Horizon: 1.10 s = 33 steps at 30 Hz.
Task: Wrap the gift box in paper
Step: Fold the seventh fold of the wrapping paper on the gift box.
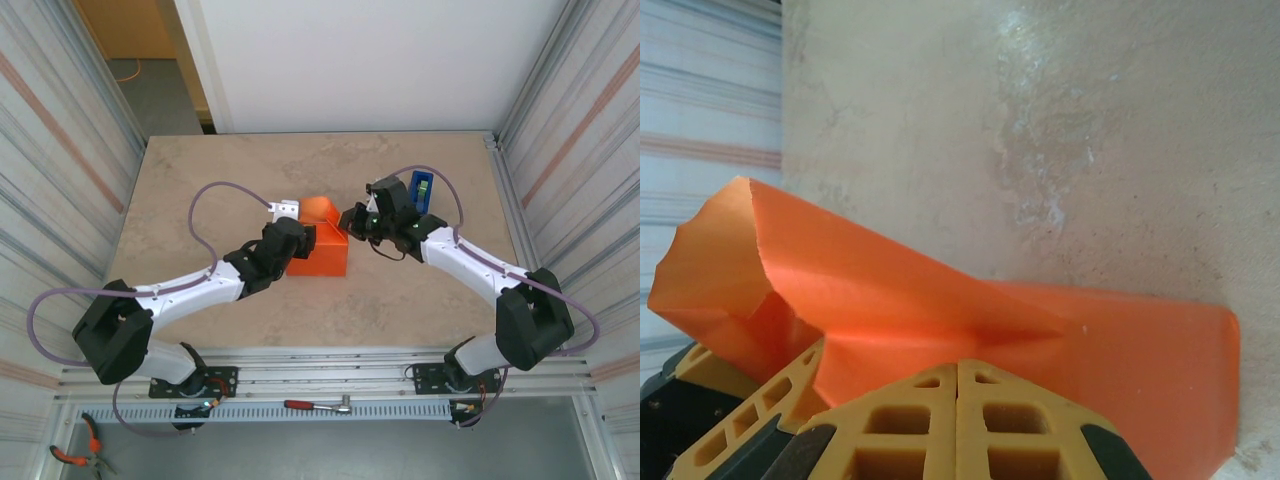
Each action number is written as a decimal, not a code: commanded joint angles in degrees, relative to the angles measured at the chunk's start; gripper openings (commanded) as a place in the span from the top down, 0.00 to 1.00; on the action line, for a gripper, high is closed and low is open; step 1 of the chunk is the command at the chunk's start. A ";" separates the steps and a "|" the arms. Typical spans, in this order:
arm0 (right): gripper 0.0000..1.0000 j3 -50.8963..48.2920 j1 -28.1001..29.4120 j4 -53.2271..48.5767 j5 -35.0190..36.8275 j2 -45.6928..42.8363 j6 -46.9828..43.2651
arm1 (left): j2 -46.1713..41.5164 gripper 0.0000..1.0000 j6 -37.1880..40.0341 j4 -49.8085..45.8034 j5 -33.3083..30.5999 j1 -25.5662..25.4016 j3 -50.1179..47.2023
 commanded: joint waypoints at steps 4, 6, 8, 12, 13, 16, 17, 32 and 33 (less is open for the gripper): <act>1.00 1.08 1.27 0.50 -0.10 1.34 0.87 | 0.69 0.38 0.02 -4.51 -0.96 -0.26 0.30; 1.00 1.32 1.65 0.50 -0.06 1.85 0.80 | 0.66 0.38 -0.04 -4.51 -1.02 -0.21 0.32; 1.00 1.16 2.11 0.58 0.04 2.47 0.78 | 0.66 0.38 -0.07 -4.42 -1.01 -0.26 0.26; 1.00 0.49 3.12 0.92 0.27 3.21 0.69 | 0.57 0.38 -0.12 -4.50 -1.02 -0.26 0.24; 1.00 0.20 3.37 1.02 0.52 3.29 0.65 | 0.48 0.38 -0.07 -4.51 -1.04 -0.26 0.18; 1.00 -0.08 4.22 0.88 1.11 3.15 -0.52 | 0.22 0.38 -0.12 -4.42 -1.02 -0.26 0.15; 1.00 0.08 4.60 0.48 1.71 3.09 -1.38 | 0.14 0.38 -0.16 -4.39 -0.98 -0.26 0.07; 1.00 4.92 6.07 -1.41 5.42 4.51 -10.12 | -0.05 0.38 -0.42 -4.43 -0.82 -0.35 -0.22; 1.00 5.25 6.02 -1.43 5.34 4.76 -10.28 | -0.05 0.38 -0.47 -4.43 -0.79 -0.35 -0.25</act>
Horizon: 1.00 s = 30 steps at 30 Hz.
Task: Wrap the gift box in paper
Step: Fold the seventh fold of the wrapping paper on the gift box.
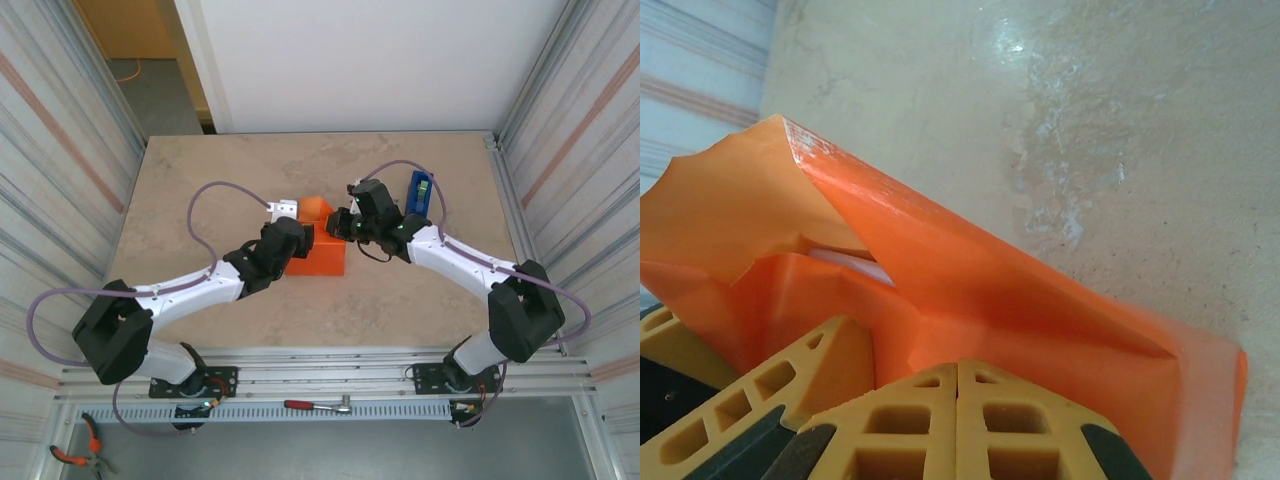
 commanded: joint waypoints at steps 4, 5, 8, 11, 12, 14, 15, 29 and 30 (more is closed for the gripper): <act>1.00 2.19 0.75 -0.93 -1.37 2.15 -2.87 | -0.03 0.38 -0.31 -3.99 0.45 -0.35 -0.20; 1.00 2.00 0.77 -1.02 -1.49 2.33 -2.97 | -0.03 0.38 -0.32 -3.99 0.42 -0.34 -0.22; 1.00 0.91 0.98 -0.83 -1.63 2.43 -3.09 | -0.05 0.38 -0.34 -4.07 0.45 -0.35 -0.27; 1.00 0.05 1.42 -1.55 -0.93 2.41 -3.87 | -0.03 0.38 -0.40 -4.07 0.45 -0.44 -0.27; 1.00 -0.13 1.82 -2.12 -0.32 2.44 -4.49 | -0.02 0.39 -0.45 -4.08 0.43 -0.44 -0.20; 1.00 -0.06 2.91 -3.85 1.32 2.59 -6.13 | -0.06 0.38 -0.50 -4.10 0.46 -0.46 -0.20; 1.00 0.09 3.65 -4.81 2.39 2.77 -7.19 | -0.11 0.38 -0.59 -4.16 0.36 -0.52 -0.20; 1.00 0.90 16.27 -14.86 22.26 9.75 -15.68 | -0.64 0.39 -1.05 -4.43 0.21 -0.79 -0.30; 1.00 0.95 16.75 -14.90 22.43 10.33 -15.61 | -0.69 0.39 -1.14 -4.47 0.24 -0.79 -0.32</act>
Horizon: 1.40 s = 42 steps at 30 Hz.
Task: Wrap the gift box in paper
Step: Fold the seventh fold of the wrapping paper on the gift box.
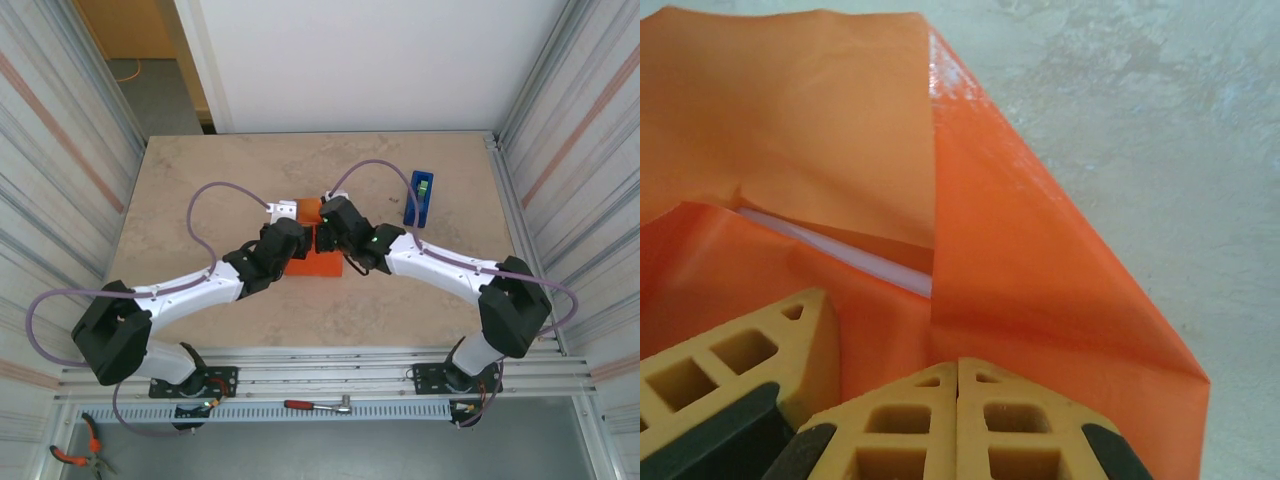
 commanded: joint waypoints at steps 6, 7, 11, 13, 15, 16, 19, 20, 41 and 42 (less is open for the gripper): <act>1.00 -3.32 3.23 -7.77 -7.10 3.63 1.21 | -0.51 0.39 -0.87 -3.29 1.21 -0.55 -0.33; 1.00 -3.51 2.69 -6.89 -8.56 2.72 1.81 | -0.52 0.39 -0.81 -3.36 1.29 -0.55 -0.28; 1.00 -4.07 -1.24 -1.15 -19.32 -1.52 3.80 | -0.53 0.39 -0.87 -3.36 1.17 -0.55 -0.46; 1.00 -4.02 -3.20 1.80 -24.59 -2.83 4.45 | -0.53 0.39 -0.92 -3.27 1.18 -0.55 -0.41; 1.00 -4.10 -5.18 4.26 -28.47 -4.05 5.54 | -0.45 0.39 -0.92 -3.27 1.22 -0.55 -0.45; 1.00 -4.14 -5.88 5.25 -29.58 -4.65 5.97 | -0.45 0.39 -0.93 -3.27 1.31 -0.55 -0.46; 1.00 -4.65 -7.91 7.36 -31.78 -7.06 7.08 | -0.53 0.39 -0.91 -3.27 1.29 -0.55 -0.40; 1.00 -5.06 -8.59 7.91 -32.27 -8.02 7.55 | -0.49 0.39 -0.91 -3.27 1.35 -0.55 -0.46; 1.00 -11.50 -15.60 11.66 -32.09 -10.62 10.39 | -0.71 0.39 -1.17 -2.72 1.52 -0.64 -0.90; 1.00 -11.39 -15.34 11.59 -32.12 -10.13 10.26 | -0.64 0.39 -1.15 -2.73 1.57 -0.63 -0.90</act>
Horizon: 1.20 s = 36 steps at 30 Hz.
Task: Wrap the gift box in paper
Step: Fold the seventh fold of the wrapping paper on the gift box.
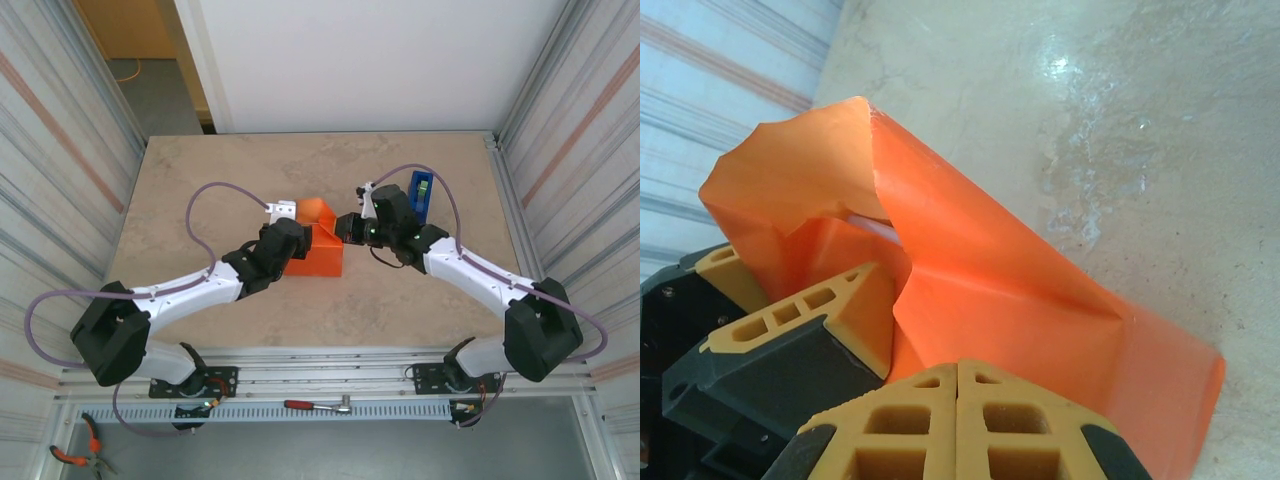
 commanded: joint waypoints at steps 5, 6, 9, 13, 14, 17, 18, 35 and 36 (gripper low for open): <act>1.00 0.22 1.29 1.11 -0.66 2.99 0.51 | -0.28 0.39 -0.73 -2.48 1.39 -0.56 -0.93; 1.00 0.28 1.59 1.07 -0.70 3.42 0.43 | -0.28 0.39 -0.67 -2.37 1.43 -0.55 -0.94; 1.00 0.70 2.76 0.41 -0.23 4.25 -0.29 | -0.34 0.39 -0.82 -2.35 1.39 -0.57 -1.00; 1.00 2.16 5.15 -2.37 2.56 5.34 -2.33 | -0.34 0.40 -0.91 -2.35 1.49 -0.57 -1.15; 1.00 2.55 5.68 -3.17 3.44 5.71 -2.91 | -0.34 0.40 -0.91 -2.29 1.50 -0.57 -1.11; 1.00 4.18 8.03 -6.44 7.03 7.14 -5.00 | -0.32 0.40 -0.91 -2.17 1.59 -0.57 -1.03; 1.00 4.94 8.80 -7.99 8.45 7.72 -5.73 | -0.32 0.40 -0.99 -2.17 1.57 -0.57 -1.06; 1.00 5.87 9.41 -4.41 0.24 4.35 -4.42 | -0.68 0.40 -1.22 -2.26 1.65 -0.55 -1.35; 1.00 5.48 8.78 -2.97 -1.03 3.33 -3.68 | -0.69 0.40 -1.18 -2.26 1.69 -0.59 -1.41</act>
